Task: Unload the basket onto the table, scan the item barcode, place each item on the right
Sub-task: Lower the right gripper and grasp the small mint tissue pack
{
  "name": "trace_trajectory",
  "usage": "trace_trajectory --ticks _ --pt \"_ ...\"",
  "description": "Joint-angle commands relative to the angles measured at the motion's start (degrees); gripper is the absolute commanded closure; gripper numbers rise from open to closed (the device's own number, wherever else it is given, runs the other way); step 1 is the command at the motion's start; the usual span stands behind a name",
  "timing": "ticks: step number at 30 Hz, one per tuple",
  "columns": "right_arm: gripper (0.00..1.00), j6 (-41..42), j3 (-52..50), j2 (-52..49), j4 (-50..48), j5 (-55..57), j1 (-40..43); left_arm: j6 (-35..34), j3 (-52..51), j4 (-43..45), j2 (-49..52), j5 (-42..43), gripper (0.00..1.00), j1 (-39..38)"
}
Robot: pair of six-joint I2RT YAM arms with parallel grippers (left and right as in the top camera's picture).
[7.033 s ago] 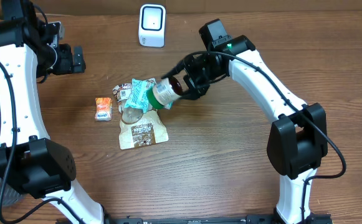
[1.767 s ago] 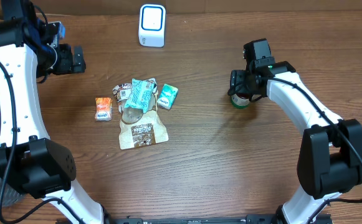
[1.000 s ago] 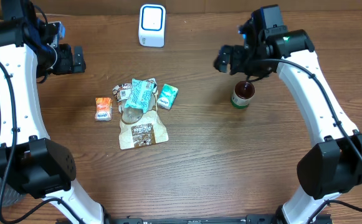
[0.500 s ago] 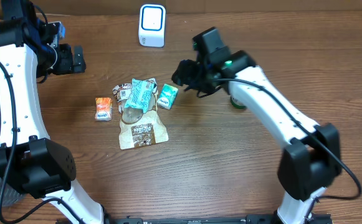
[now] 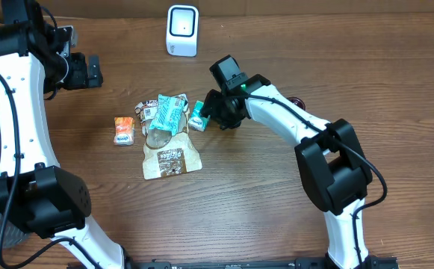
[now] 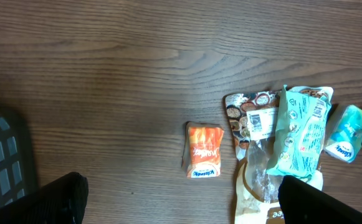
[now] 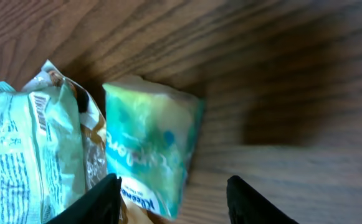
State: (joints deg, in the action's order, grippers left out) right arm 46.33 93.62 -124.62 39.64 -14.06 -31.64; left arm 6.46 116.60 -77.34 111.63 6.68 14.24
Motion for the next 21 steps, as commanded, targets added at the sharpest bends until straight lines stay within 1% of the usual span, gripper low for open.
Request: trace_trajectory --ticks 1,6,14,19,21 --pt "0.53 0.9 0.0 -1.5 -1.7 -1.1 -0.3 1.2 -0.3 0.0 -0.9 0.4 0.00 -0.4" --pt "0.60 1.7 0.0 -3.5 -2.0 -1.2 -0.7 1.2 -0.3 0.0 -0.9 0.4 0.00 -0.4" --pt "0.72 1.4 0.0 -3.5 -1.9 -1.0 -0.7 1.2 -0.3 0.0 -0.9 0.4 0.00 -0.4" --pt "0.73 -0.5 0.0 -3.5 -2.0 -1.0 -0.7 1.2 -0.3 0.0 -0.9 0.4 0.00 -0.4" --pt "0.81 -0.5 0.0 -3.5 -2.1 -1.0 -0.7 1.2 -0.3 0.0 -0.9 0.4 0.00 -0.4"
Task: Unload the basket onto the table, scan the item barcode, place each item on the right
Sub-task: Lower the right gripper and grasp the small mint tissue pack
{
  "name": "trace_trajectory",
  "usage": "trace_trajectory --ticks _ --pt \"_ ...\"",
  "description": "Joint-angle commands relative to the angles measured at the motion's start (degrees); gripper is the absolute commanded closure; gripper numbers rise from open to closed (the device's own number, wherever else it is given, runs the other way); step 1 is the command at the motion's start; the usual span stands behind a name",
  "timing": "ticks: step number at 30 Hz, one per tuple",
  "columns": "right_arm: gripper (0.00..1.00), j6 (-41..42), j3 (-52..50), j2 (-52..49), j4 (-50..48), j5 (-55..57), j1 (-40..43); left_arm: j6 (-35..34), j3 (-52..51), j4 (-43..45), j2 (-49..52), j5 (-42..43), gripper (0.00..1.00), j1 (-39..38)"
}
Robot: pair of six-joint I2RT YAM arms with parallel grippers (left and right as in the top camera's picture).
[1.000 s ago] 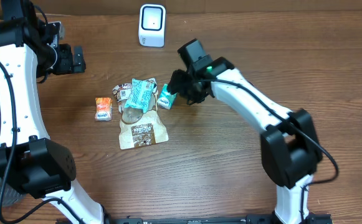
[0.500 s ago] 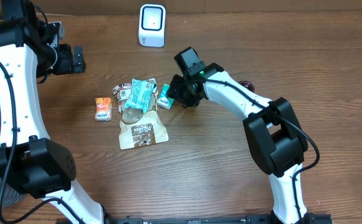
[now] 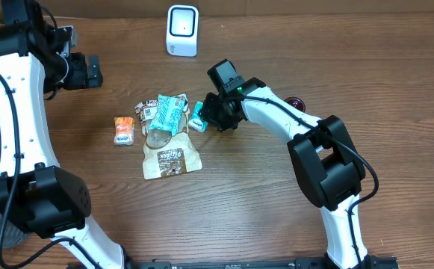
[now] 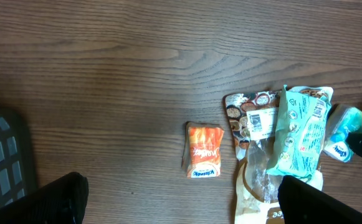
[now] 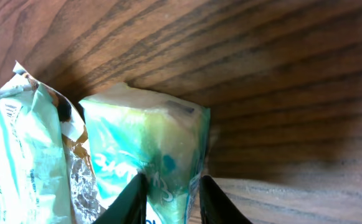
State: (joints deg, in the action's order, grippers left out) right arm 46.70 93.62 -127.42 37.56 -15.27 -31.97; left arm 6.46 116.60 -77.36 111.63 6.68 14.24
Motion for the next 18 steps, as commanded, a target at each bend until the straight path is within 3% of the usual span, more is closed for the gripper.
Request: trace_trajectory --ticks 1,5,12,18 --pt "0.84 -0.9 0.0 -0.7 0.0 0.2 -0.3 1.2 -0.3 0.0 -0.9 0.4 0.00 -0.4" --pt "0.96 -1.8 0.1 -0.7 0.0 0.2 -0.2 1.2 -0.3 0.0 -0.9 0.4 0.00 -0.4" --pt "0.96 -9.7 5.7 1.9 7.1 0.7 0.2 1.2 -0.3 0.0 -0.9 0.4 0.00 -0.4" --pt "0.96 -18.1 14.5 4.9 19.0 9.1 -0.5 1.2 -0.3 0.0 -0.9 0.4 0.00 -0.4"
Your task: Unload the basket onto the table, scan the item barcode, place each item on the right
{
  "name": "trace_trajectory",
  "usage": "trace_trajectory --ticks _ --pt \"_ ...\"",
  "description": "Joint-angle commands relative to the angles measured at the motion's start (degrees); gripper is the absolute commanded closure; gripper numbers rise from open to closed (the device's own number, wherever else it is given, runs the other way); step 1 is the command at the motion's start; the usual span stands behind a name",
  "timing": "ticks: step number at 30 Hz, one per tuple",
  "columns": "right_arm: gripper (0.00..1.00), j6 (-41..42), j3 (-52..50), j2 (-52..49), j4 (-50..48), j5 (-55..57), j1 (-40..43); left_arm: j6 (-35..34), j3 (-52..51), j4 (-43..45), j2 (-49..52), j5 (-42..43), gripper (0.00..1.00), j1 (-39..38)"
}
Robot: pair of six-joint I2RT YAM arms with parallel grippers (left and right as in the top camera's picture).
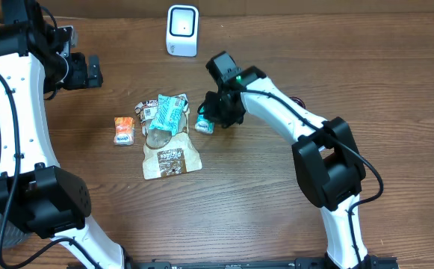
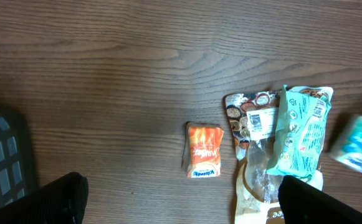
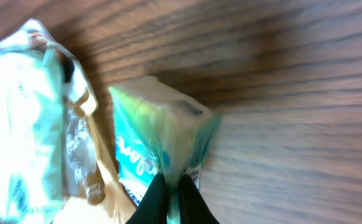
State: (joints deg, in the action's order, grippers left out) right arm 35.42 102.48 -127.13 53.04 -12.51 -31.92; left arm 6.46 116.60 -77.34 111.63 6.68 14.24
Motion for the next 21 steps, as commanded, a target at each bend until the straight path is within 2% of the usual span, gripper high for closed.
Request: trace_trajectory --ticks 1,9,13,18,21 --pt "0.96 -7.5 7.3 4.6 6.3 9.3 -0.9 1.2 -0.3 0.0 -0.9 0.4 0.00 -0.4" --pt "0.96 -8.5 9.2 3.3 16.0 43.0 -6.1 1.2 -0.3 0.0 -0.9 0.4 0.01 -0.4" --pt "0.96 -9.0 9.2 0.1 19.1 53.0 -7.9 1.2 -0.3 0.0 -0.9 0.4 0.00 -0.4" --pt "0.96 -11.6 9.1 -3.0 20.0 53.6 -8.2 1.2 -0.3 0.0 -0.9 0.4 0.00 -0.4" --pt "0.96 -13.1 9.1 -3.8 19.6 50.0 -8.3 1.2 -0.3 0.0 -0.9 0.4 0.00 -0.4"
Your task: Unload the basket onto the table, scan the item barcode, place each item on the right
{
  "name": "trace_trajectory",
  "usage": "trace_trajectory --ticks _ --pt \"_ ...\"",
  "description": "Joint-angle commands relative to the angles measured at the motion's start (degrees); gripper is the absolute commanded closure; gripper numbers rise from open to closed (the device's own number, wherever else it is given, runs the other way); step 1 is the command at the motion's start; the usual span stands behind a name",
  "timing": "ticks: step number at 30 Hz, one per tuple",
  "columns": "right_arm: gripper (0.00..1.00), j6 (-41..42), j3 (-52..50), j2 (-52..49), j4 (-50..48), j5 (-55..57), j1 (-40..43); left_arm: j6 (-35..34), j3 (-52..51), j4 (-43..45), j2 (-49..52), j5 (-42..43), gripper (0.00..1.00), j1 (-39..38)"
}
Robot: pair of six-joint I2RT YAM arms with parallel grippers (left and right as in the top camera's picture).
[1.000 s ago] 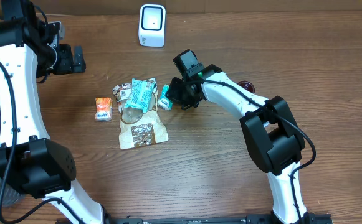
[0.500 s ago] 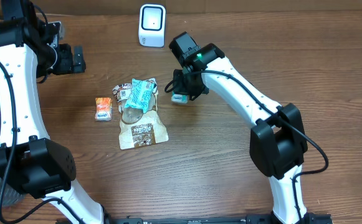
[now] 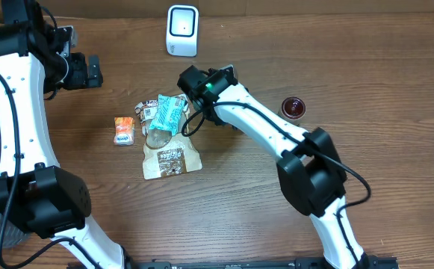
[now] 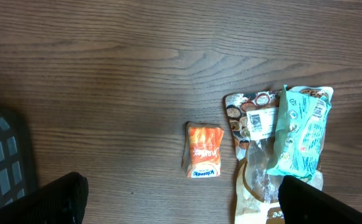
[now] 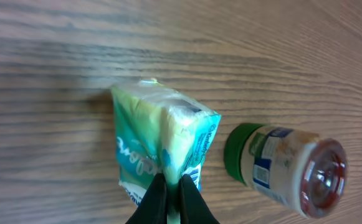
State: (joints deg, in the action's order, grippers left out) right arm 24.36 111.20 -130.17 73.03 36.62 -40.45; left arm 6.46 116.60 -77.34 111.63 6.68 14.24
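My right gripper (image 5: 170,186) is shut on a teal tissue pack (image 5: 159,140), pinching its lower edge and holding it off the wooden table. A bit of barcode shows on the pack's right side. In the overhead view the right wrist (image 3: 196,82) hangs between the snack bags and the white scanner (image 3: 182,30) at the back edge, and the pack itself is hidden under it. Far left, my left gripper (image 3: 90,71) is open and holds nothing, its fingers (image 4: 50,199) wide apart.
A small jar with a green lid (image 5: 286,171) lies on its side right of the arm; its red end (image 3: 292,107) shows from overhead. An orange tissue pack (image 4: 204,158), a teal snack bag (image 4: 302,134) and a brown bag (image 3: 170,159) lie mid-table. A grey basket (image 4: 0,155) stands at left.
My right gripper, still shut on the teal pack, has moved up and to the left from beside the snack bags toward the scanner. The pack has left the left wrist view.
My right gripper stood open around the teal pack lying beside the snack bags. Then its jaws had narrowed on the pack, and then were shut on it. Now the pack is off the table nearer the scanner. The left arm has stayed still.
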Motion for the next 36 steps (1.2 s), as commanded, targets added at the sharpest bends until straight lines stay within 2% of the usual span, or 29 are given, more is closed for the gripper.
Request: trace_trajectory --ticks 1,5,8,19,26,30,33,36 --pt "0.96 -2.4 0.4 -0.9 -0.7 -0.9 0.2 1.2 -0.3 0.0 -0.9 0.4 0.00 -0.4" --pt "0.95 -3.7 0.4 -1.3 -0.7 -3.7 -0.4 1.2 -0.3 0.0 -0.9 0.4 0.00 -0.4" --pt "0.89 -5.2 0.4 -1.3 -0.8 -6.2 -1.0 1.2 -0.3 0.0 -0.9 0.4 0.01 -0.4" --pt "0.86 -8.2 0.4 -1.3 -2.8 -20.9 -2.3 1.2 -0.3 0.0 -0.9 0.4 0.00 -0.4" --pt "0.72 -4.3 2.8 -1.3 -1.6 -20.9 1.3 1.2 -0.3 0.0 -0.9 0.4 0.00 -0.4" --pt "0.65 -11.7 2.4 -1.6 -2.1 -19.0 3.6 1.2 -0.3 0.0 -0.9 0.4 0.00 -0.4" --pt "0.57 -13.0 0.5 -1.7 -4.4 -14.3 4.0 1.2 -0.3 0.0 -0.9 0.4 0.00 -0.4" --pt "0.57 -14.3 -1.2 -1.7 -6.2 -12.6 4.0 1.2 -0.3 0.0 -0.9 0.4 0.00 -0.4"
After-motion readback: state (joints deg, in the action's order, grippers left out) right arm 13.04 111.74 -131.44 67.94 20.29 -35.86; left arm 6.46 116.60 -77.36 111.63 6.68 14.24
